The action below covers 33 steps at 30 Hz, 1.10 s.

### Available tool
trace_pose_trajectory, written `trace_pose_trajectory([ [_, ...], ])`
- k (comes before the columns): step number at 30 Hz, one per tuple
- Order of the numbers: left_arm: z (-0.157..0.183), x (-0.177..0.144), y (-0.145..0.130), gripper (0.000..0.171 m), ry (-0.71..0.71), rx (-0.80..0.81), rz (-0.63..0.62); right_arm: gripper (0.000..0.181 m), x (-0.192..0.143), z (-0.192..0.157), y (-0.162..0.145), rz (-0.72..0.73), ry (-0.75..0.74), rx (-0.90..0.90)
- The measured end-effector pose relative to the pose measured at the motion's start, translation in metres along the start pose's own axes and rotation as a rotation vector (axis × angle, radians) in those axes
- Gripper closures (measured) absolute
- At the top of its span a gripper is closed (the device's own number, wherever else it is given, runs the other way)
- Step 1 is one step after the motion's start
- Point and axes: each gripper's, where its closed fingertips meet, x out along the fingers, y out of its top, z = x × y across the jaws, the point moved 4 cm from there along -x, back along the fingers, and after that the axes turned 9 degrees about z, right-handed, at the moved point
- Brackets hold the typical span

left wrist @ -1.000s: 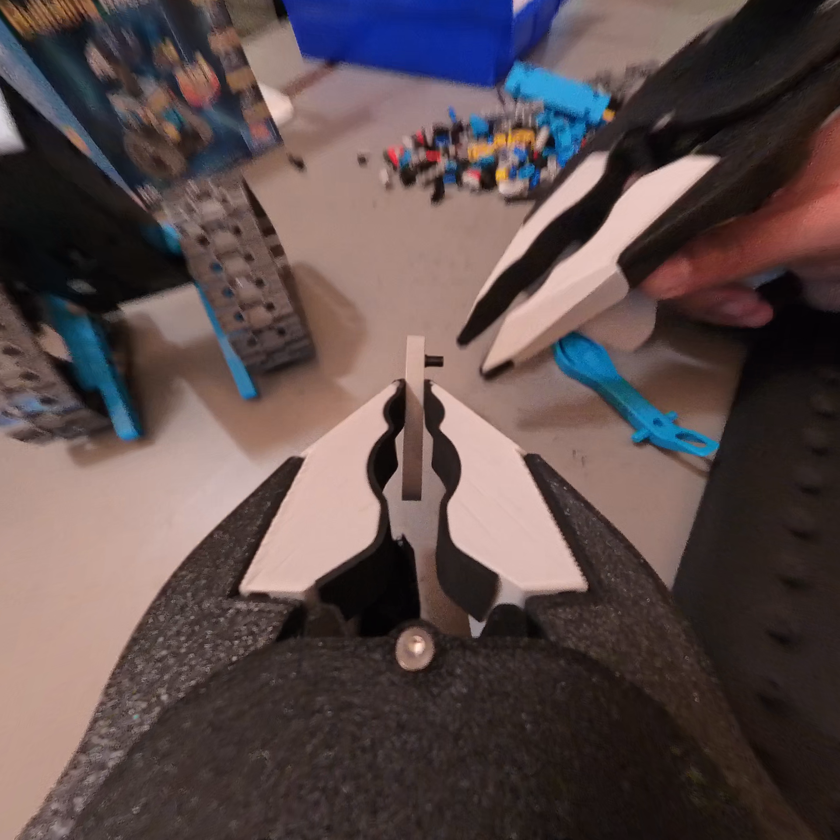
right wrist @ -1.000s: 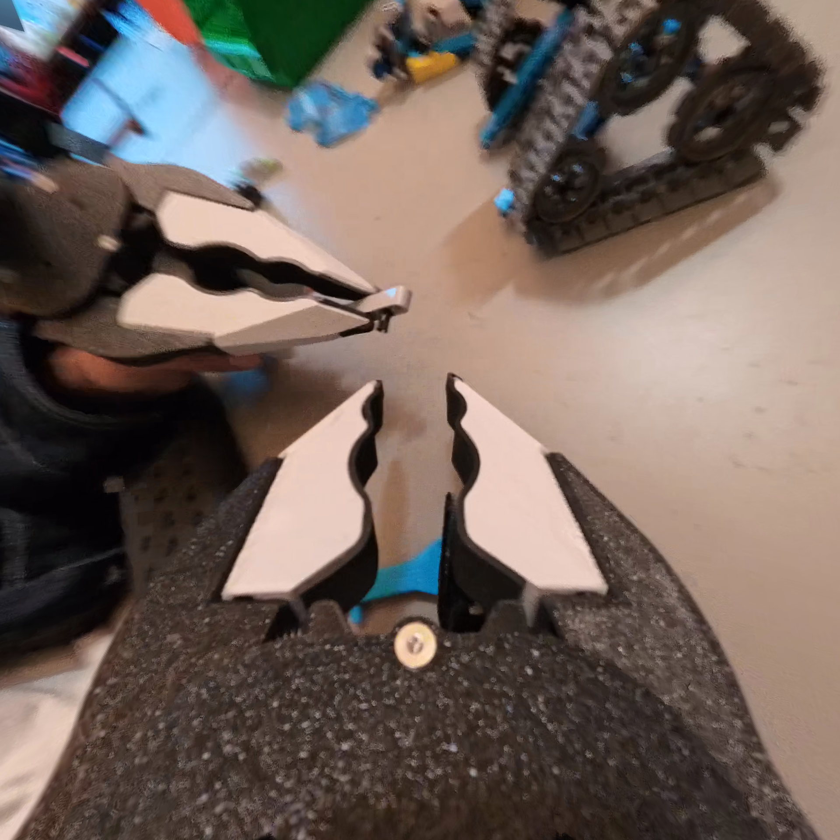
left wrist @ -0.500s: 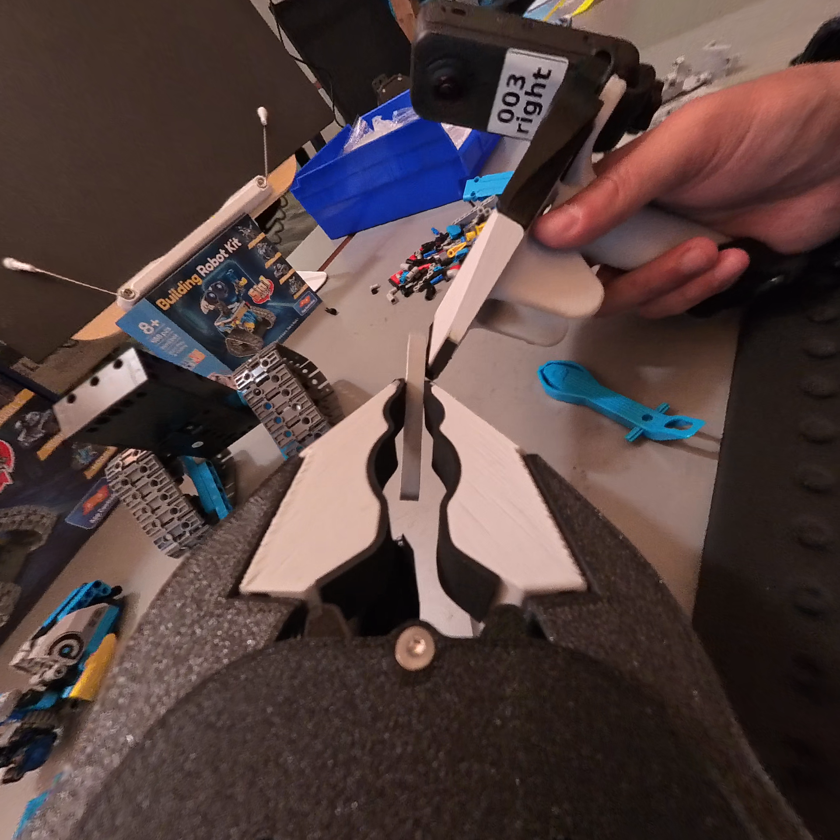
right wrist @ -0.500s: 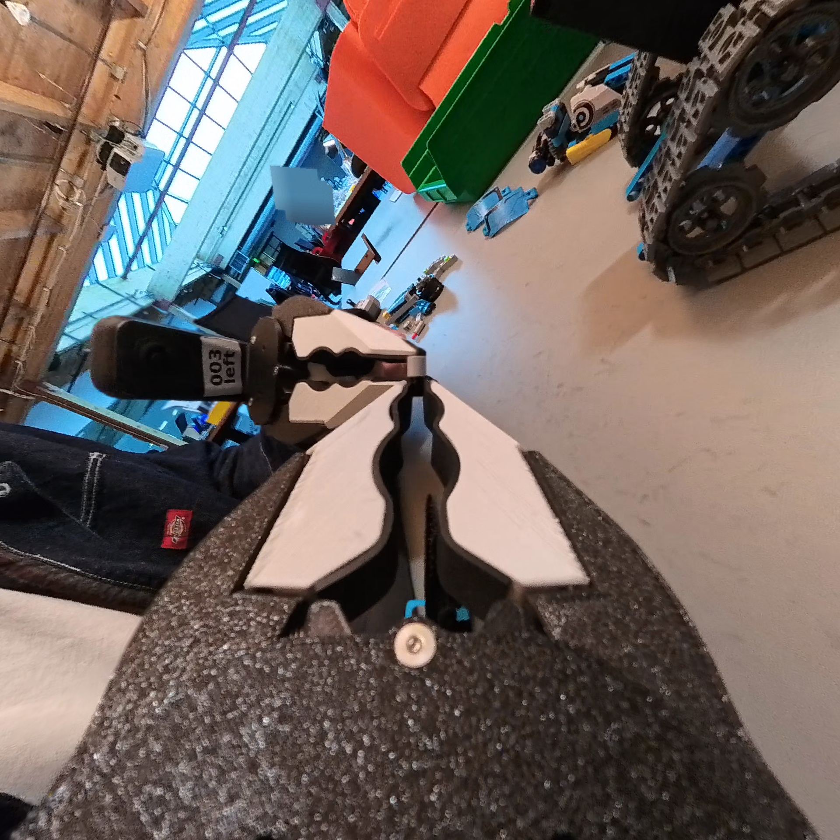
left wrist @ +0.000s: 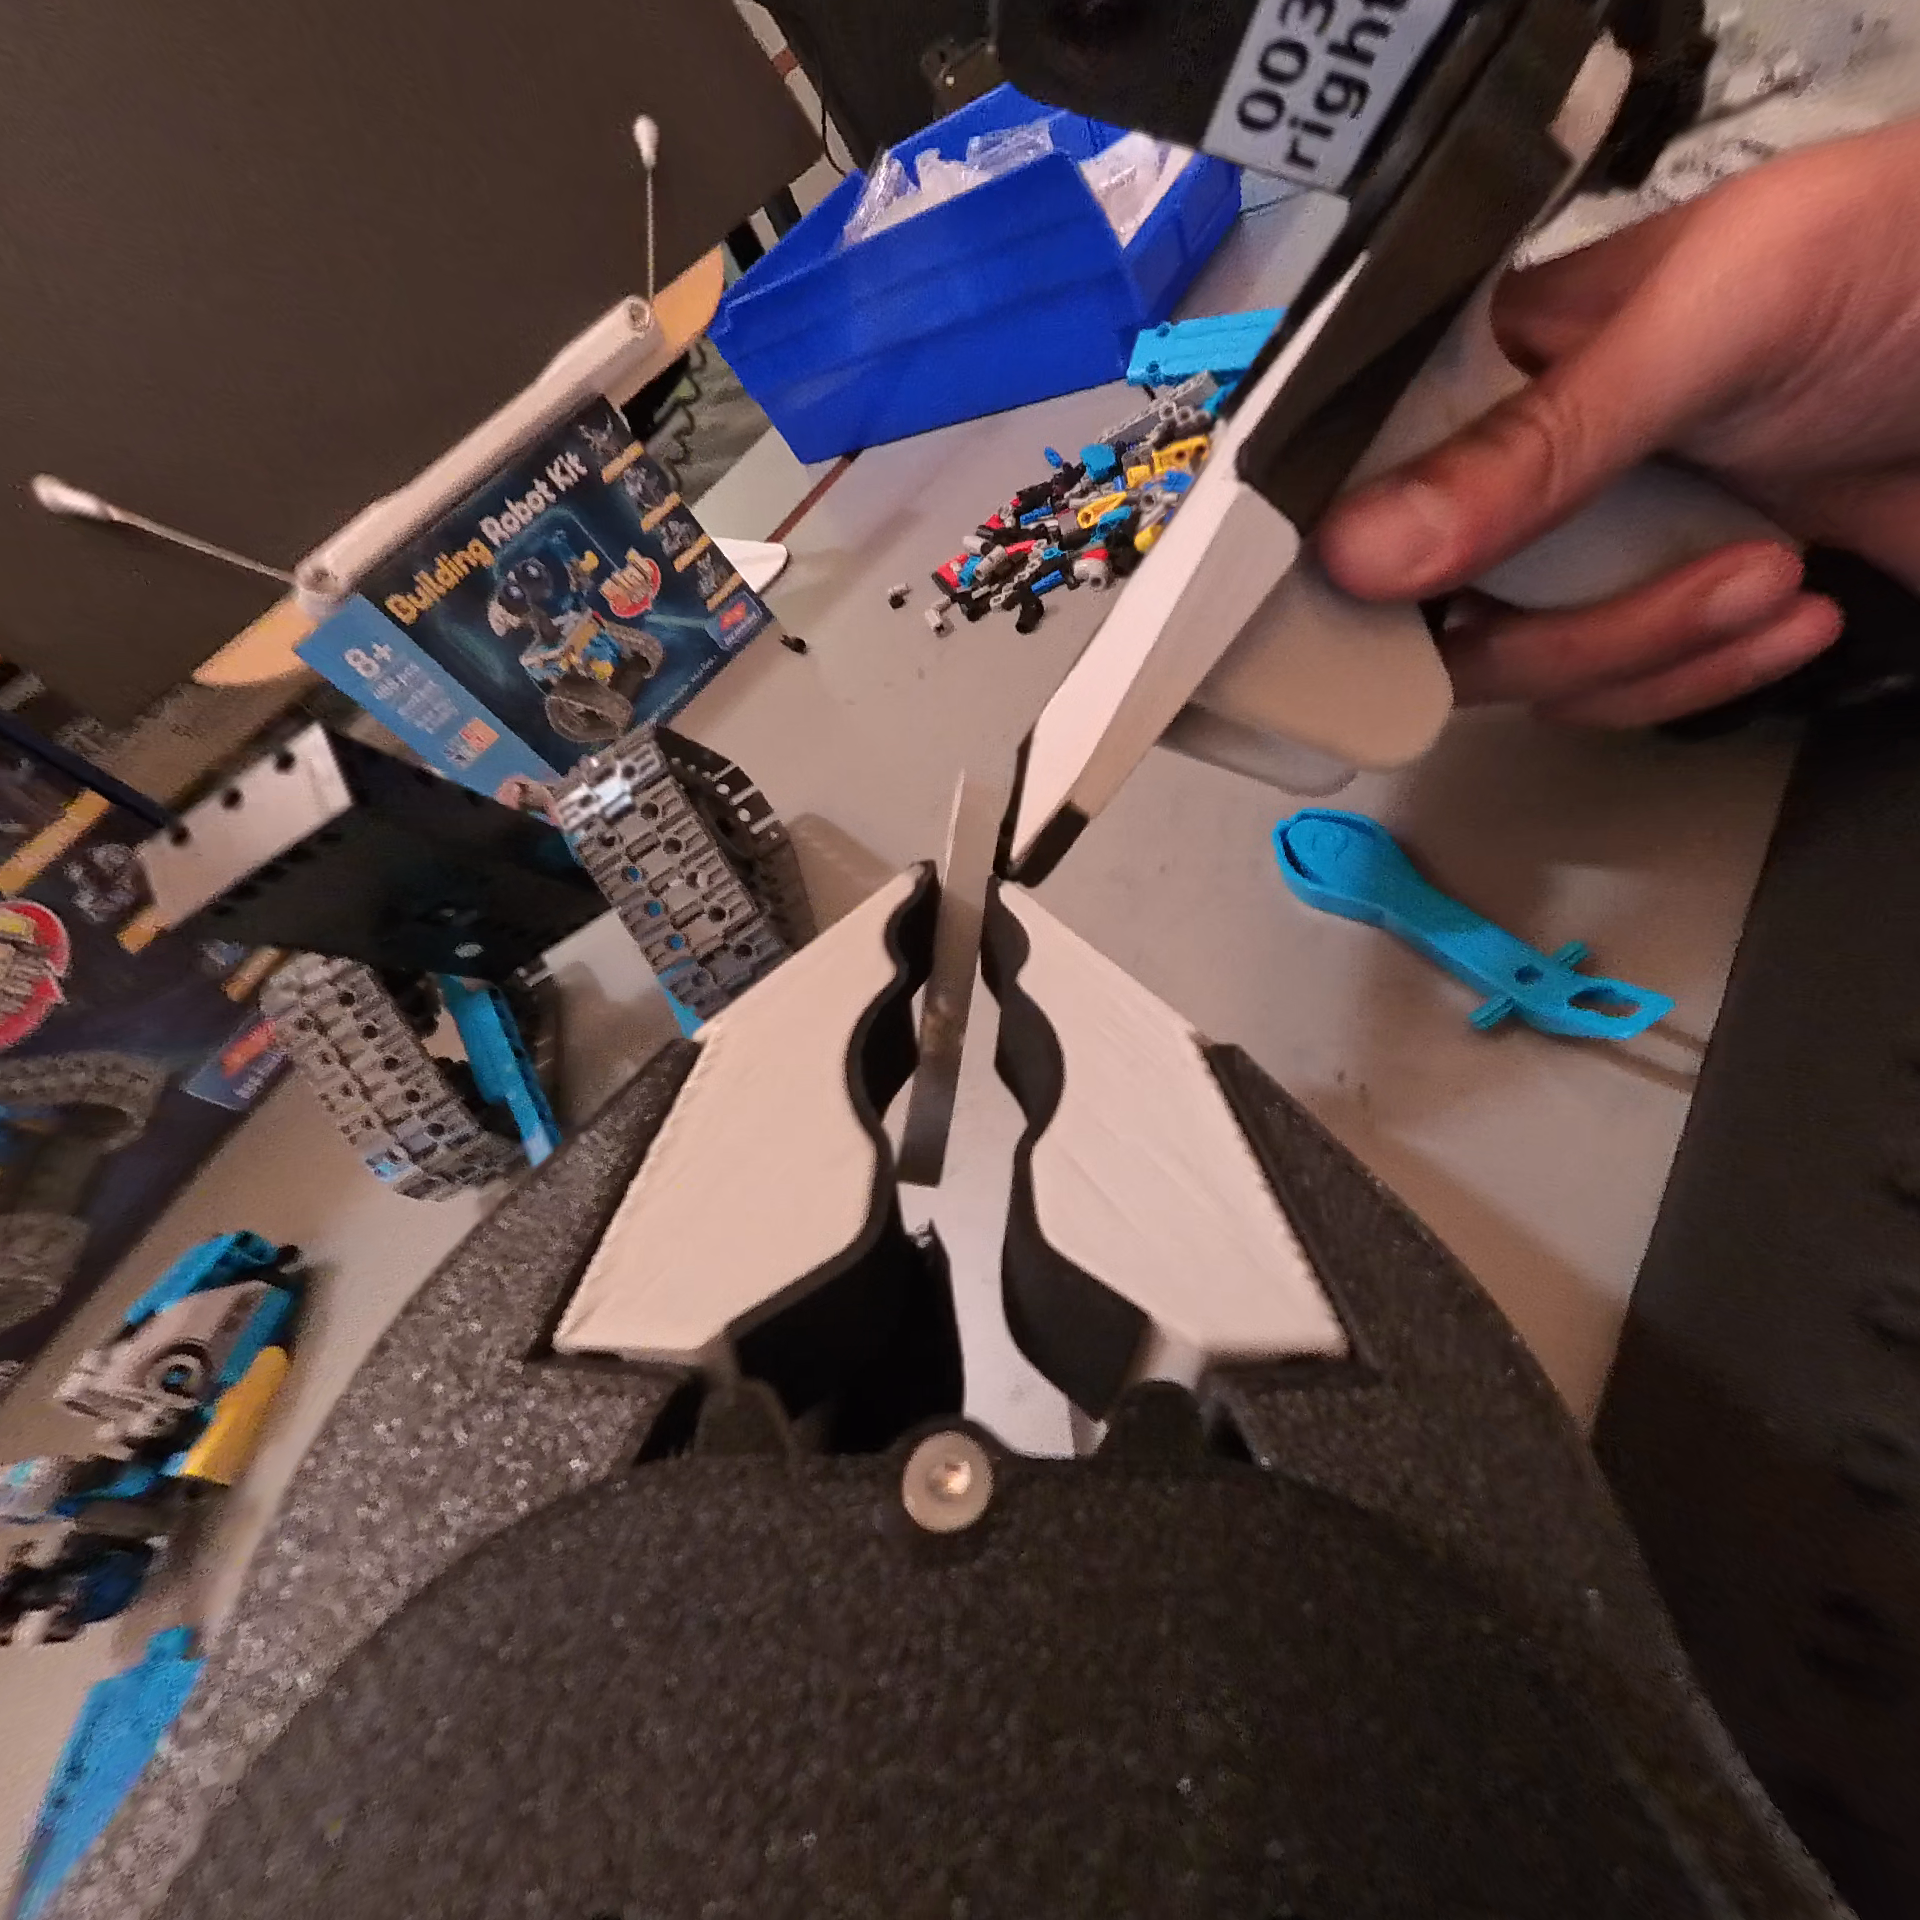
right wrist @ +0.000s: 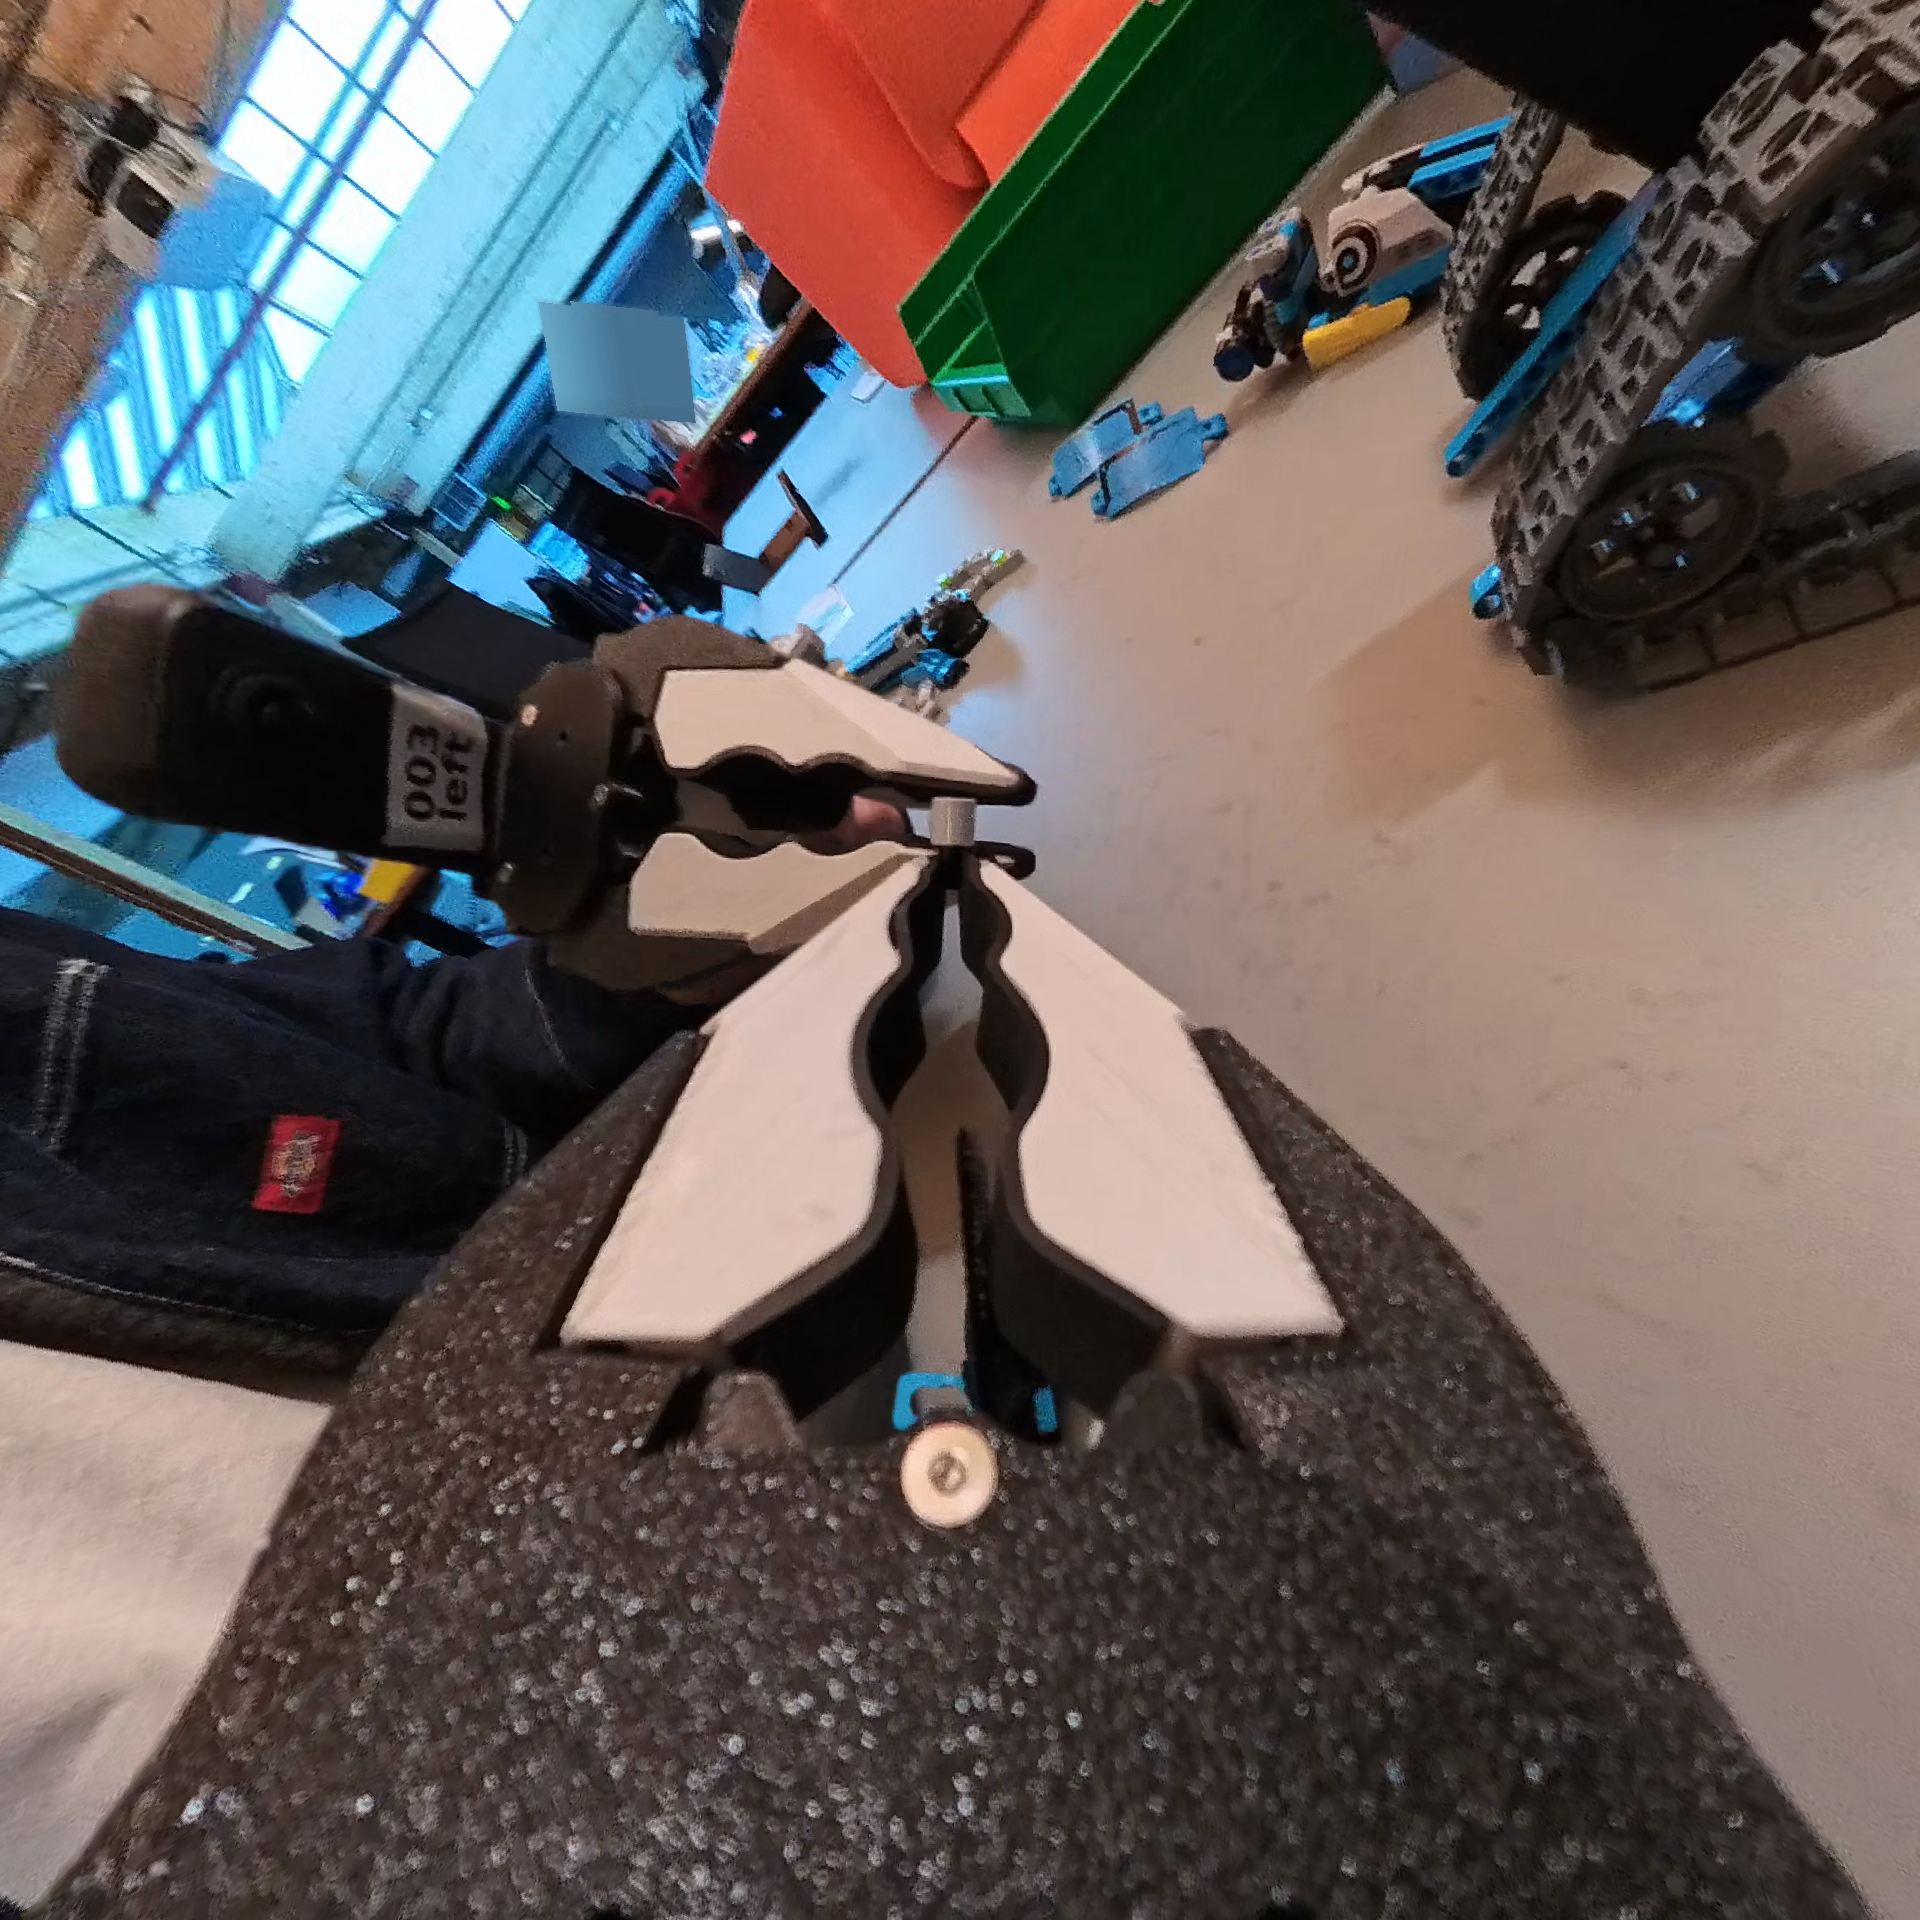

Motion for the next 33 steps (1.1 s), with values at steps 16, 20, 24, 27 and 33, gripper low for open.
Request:
trace_pose_trajectory([
  [16, -0.087, -0.039, -0.003, 0.166, 0.425, -0.338, 0.123, 0.179, 0.006, 0.025, -0.037, -0.322, -0.198, -0.076],
  [20, -0.084, -0.04, -0.01, 0.166, 0.354, -0.337, 0.118, 0.18, -0.016, 0.026, -0.015, -0.19, -0.209, -0.089],
  [24, -0.057, -0.018, -0.008, 0.165, 0.215, -0.225, 0.057, 0.179, -0.025, 0.029, -0.013, -0.163, -0.206, -0.14],
  [27, -0.031, -0.009, -0.003, 0.165, 0.098, -0.128, 0.046, 0.179, -0.052, 0.05, 0.014, -0.124, -0.406, -0.291],
  [33, -0.019, -0.003, -0.003, 0.165, 0.025, -0.117, 0.042, 0.149, -0.191, 0.122, 0.053, -0.158, -1.144, -0.368],
])
